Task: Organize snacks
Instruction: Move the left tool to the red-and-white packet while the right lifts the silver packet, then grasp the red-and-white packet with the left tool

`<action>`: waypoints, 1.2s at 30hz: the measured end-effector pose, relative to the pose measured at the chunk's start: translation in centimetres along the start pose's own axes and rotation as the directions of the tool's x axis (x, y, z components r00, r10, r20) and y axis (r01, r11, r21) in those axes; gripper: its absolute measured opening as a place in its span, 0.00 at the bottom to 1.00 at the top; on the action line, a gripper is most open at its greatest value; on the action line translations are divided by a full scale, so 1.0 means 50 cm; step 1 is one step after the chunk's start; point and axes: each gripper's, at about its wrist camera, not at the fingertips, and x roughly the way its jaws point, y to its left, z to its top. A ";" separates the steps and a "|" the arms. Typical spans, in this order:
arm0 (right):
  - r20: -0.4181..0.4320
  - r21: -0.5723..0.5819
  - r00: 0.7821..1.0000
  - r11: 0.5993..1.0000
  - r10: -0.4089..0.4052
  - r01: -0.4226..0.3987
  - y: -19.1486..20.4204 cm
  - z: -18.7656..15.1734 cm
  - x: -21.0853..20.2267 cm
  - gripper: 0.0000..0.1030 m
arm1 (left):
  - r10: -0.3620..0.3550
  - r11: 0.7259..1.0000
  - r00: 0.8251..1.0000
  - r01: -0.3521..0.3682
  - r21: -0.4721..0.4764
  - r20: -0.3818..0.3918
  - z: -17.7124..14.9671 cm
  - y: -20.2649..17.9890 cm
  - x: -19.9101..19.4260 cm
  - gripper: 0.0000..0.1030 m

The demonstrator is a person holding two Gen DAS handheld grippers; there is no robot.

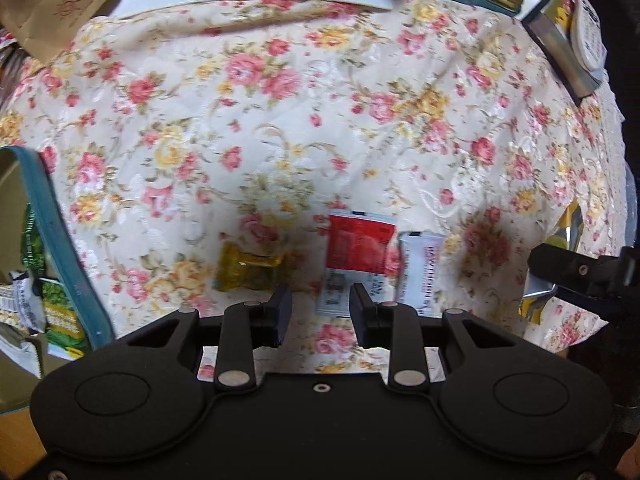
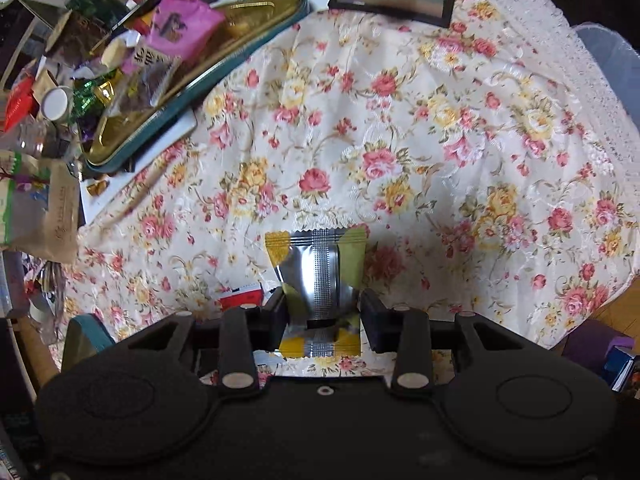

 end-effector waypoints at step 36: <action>0.053 -0.069 0.999 0.998 -0.001 0.005 0.020 -0.041 -0.042 0.39 | 0.128 0.990 0.990 -0.131 0.051 0.057 -0.001 -0.113 0.086 0.50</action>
